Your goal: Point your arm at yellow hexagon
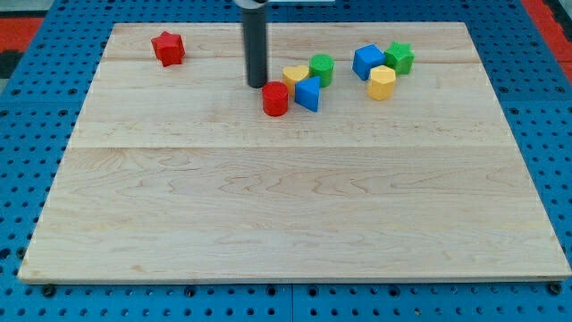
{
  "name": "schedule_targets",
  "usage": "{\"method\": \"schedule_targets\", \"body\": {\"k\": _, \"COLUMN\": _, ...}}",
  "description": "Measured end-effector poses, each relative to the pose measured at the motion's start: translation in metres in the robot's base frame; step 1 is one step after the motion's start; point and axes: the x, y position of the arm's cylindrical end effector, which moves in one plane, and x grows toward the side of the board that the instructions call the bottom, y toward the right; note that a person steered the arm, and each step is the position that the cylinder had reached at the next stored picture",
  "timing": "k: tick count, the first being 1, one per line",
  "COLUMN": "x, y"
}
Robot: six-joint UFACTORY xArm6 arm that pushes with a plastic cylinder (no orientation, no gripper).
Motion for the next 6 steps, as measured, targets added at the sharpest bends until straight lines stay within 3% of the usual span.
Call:
{"method": "schedule_targets", "body": {"k": 2, "x": 0.084, "y": -0.037}}
{"method": "schedule_targets", "body": {"k": 3, "x": 0.109, "y": 0.043}}
{"method": "schedule_targets", "body": {"k": 4, "x": 0.098, "y": 0.161}}
{"method": "schedule_targets", "body": {"k": 6, "x": 0.020, "y": 0.192}}
